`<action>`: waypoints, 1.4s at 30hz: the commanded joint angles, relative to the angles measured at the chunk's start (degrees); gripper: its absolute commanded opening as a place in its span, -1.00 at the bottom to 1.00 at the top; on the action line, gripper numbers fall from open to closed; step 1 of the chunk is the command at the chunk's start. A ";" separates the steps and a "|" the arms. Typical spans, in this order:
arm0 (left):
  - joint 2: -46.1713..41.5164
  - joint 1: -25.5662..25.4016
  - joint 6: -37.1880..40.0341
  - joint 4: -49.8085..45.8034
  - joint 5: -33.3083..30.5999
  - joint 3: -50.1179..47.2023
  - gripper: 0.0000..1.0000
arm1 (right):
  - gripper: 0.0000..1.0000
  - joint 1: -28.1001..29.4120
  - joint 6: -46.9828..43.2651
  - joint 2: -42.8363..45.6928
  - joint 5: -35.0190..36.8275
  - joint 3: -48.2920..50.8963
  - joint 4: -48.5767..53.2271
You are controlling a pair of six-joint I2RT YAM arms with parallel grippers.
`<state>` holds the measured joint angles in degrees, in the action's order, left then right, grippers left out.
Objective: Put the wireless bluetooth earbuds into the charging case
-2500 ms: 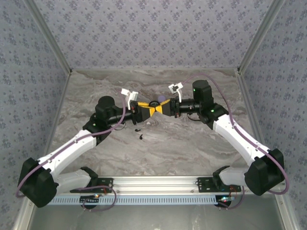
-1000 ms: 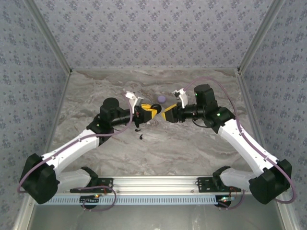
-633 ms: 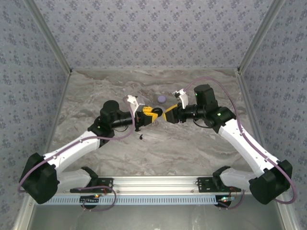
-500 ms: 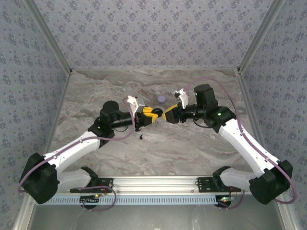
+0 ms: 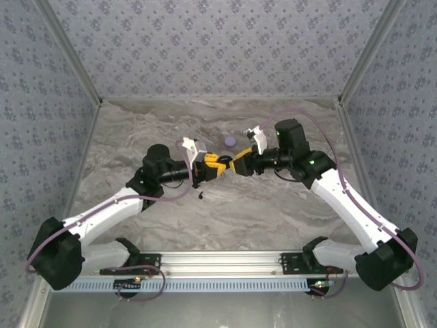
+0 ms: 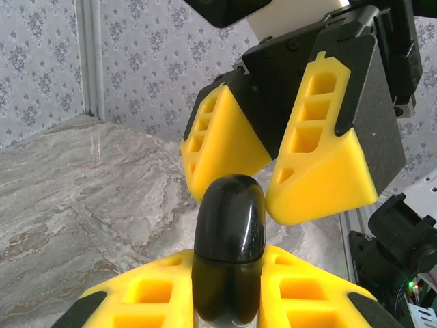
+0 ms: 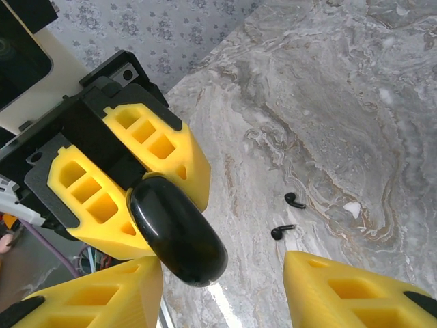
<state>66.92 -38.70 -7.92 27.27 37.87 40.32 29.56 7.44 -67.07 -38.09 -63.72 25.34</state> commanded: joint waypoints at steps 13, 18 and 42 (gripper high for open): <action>-0.05 -1.24 1.77 3.27 2.82 -0.23 -0.59 | 0.03 0.03 2.04 -0.54 10.17 -2.98 0.87; -0.12 -1.22 1.90 3.21 1.24 -0.72 -0.59 | 0.07 -0.46 3.03 0.55 13.34 -2.74 0.78; -18.06 -1.28 -0.33 -8.07 -13.24 -4.27 -0.57 | 0.03 -0.07 9.49 -22.84 18.49 -2.49 -3.11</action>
<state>50.50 -39.55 -7.55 20.73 26.61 36.07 27.59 15.31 -87.05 -18.11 -64.05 23.70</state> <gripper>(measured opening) 0.217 0.520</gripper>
